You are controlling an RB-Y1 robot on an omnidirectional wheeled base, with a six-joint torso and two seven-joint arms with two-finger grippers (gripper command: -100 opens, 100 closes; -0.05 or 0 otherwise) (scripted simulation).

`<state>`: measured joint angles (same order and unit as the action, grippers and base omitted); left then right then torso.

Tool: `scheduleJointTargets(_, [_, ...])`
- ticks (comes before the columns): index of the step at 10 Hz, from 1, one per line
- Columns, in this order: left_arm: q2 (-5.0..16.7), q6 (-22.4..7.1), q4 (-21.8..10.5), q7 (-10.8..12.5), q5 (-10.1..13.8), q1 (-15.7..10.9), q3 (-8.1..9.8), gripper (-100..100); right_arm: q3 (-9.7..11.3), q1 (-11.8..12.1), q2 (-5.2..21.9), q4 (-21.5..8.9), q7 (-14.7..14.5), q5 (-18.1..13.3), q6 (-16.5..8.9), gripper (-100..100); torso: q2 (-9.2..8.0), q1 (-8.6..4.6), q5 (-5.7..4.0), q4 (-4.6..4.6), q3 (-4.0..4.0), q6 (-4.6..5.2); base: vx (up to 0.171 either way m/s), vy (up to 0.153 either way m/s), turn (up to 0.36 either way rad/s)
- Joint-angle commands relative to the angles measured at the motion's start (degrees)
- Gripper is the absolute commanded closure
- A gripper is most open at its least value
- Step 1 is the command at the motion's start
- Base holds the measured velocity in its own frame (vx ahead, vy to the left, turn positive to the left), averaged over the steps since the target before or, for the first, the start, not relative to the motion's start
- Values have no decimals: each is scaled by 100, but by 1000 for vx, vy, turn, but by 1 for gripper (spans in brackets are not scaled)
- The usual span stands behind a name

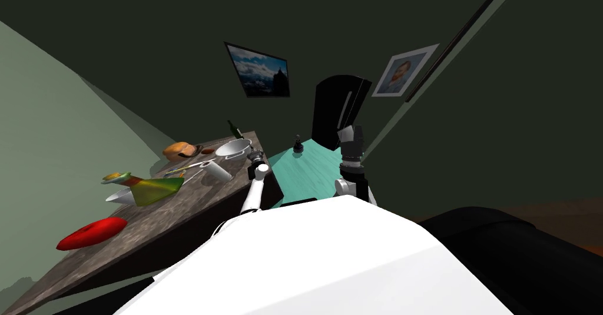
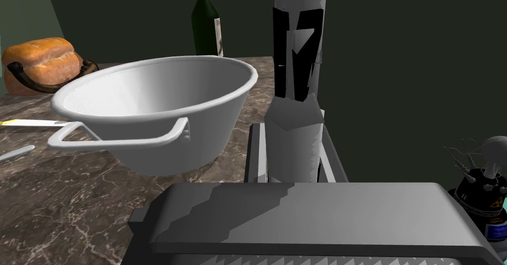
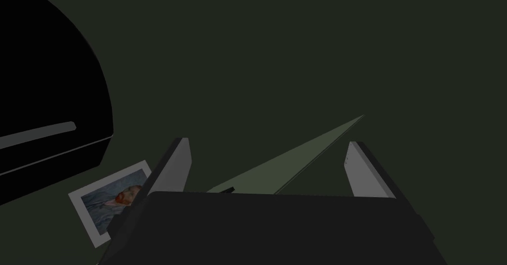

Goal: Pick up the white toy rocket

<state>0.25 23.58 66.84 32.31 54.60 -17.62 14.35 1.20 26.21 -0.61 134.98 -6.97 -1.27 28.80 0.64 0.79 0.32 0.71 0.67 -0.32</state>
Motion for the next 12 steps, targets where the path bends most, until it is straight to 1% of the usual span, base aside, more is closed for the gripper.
scheduleJointTargets(1, [41, 37, 286, -24, 102, 286, -99, 100, 0, 0, 0, 0, 0, 0, 0, 0, 0, 0, 0, 0, 0, 0, 78, -3, -69])
scheduleJointTargets(2, [41, 37, 412, -24, 102, 444, -99, 100, 0, 0, 0, 0, 0, 0, 0, 0, 5, 1, 0, 2, 4, -5, 42, -8, 10])
scheduleJointTargets(3, [41, 37, 412, -24, 102, 531, -99, 100, 0, 0, 0, 0, 0, 0, 0, 0, -3, 2, 1, 3, 0, -8, 25, -4, -10])
scheduleJointTargets(4, [40, 41, 721, -157, 331, 709, -274, 100, 0, 0, 0, 0, 0, 0, 0, 0, -16, 11, 12, 19, 2, -20, 78, -18, -80])
scheduleJointTargets(6, [40, 41, 1071, -157, 331, 1064, -274, 100, 0, 0, 0, 0, 0, 0, 0, 0, 5, 16, 15, 26, 16, -17, 61, -3, -51])
scheduleJointTargets(7, [40, 41, 1072, -157, 331, 1196, -274, 100, 0, 0, 0, 0, 0, 0, 0, 0, -5, 28, 17, 28, 12, -26, 17, 5, -3])
scheduleJointTargets(8, [39, 45, 1351, -290, 559, 1359, -448, 100, 0, 0, 0, 0, 0, 0, 0, 0, -15, 46, 29, 42, 14, -42, 74, 5, -91])
scheduleJointTargets(10, [39, 45, 1681, -290, 559, 1740, -448, 100, 0, 0, 0, 0, 0, 0, 0, 0, 12, 58, 35, 53, 32, -38, 68, -2, -37])
scheduleJointTargets(11, [39, 45, 1733, -290, 559, 1861, -448, 100, 0, 0, 0, 0, 0, 0, 0, 0, 10, 66, 38, 58, 35, -44, 12, -3, -2])
scheduleJointTargets(12, [39, 50, 1986, -423, 788, 2045, -623, 100, 0, 0, 0, 0, 0, 0, 0, 0, -2, 75, 44, 65, 33, -53, 73, 2, -97])
